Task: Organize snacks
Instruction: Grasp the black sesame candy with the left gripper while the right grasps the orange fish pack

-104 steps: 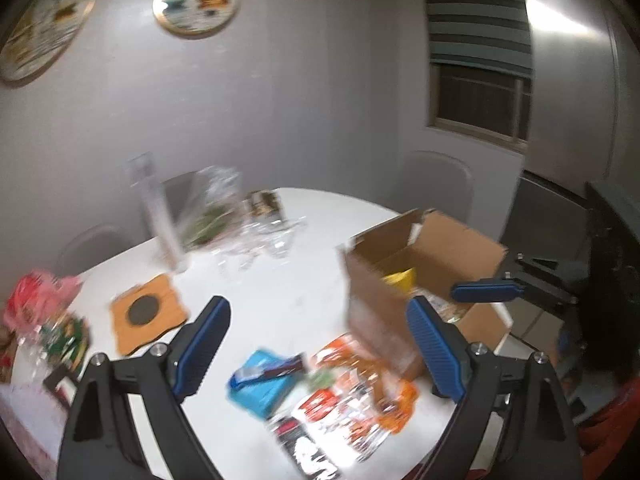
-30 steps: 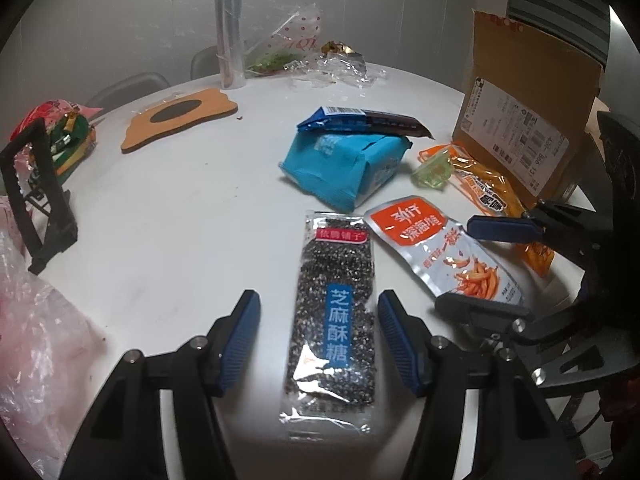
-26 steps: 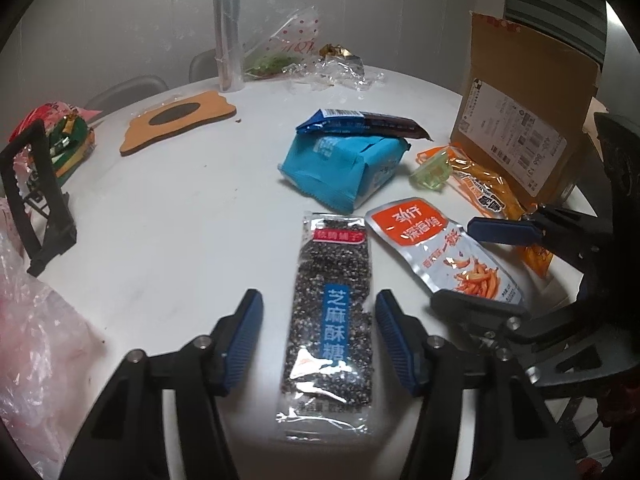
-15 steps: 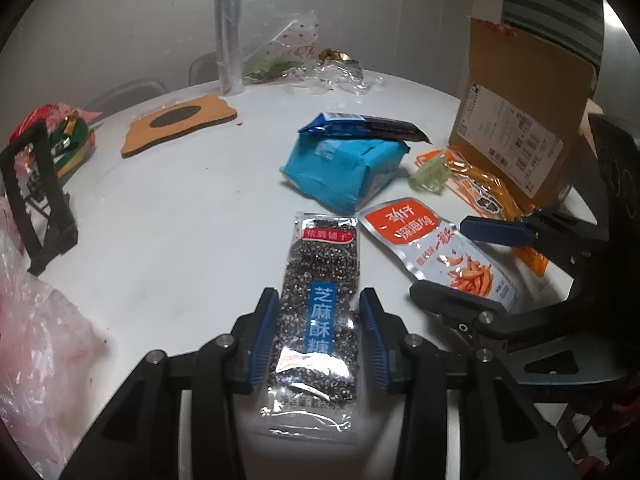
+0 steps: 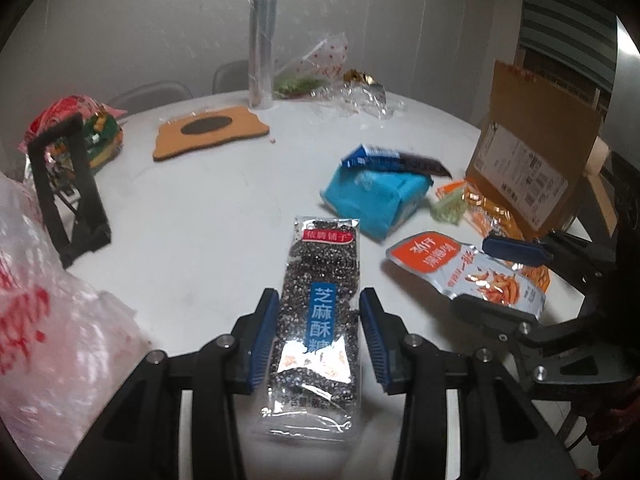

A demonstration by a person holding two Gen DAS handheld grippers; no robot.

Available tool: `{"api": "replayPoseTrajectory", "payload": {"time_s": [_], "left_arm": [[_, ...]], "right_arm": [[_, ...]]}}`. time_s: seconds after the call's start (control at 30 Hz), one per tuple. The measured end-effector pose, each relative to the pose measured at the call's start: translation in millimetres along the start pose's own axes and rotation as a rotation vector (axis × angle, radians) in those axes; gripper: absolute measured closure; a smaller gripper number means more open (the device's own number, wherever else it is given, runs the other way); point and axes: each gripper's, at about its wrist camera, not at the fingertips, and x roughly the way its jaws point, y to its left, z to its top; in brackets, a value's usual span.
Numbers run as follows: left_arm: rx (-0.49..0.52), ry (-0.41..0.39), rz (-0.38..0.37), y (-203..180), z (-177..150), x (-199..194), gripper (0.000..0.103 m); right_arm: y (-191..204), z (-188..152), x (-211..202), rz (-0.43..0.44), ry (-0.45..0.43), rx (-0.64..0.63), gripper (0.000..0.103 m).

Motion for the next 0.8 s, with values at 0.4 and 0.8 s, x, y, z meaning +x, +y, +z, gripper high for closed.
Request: {"api": "replayPoseTrajectory", "payload": {"time_s": [0.4, 0.8], "left_arm": [[-0.017, -0.006, 0.014, 1.9, 2.7, -1.2, 0.064], [-0.019, -0.110, 0.027, 0.7, 34.4, -34.8, 0.064]], "right_arm": [[-6.9, 3.0, 0.5, 0.051, 0.023, -0.015, 0.037], [0.3, 30.3, -29.8, 0.061, -0.062, -0.108, 0.040]]}}
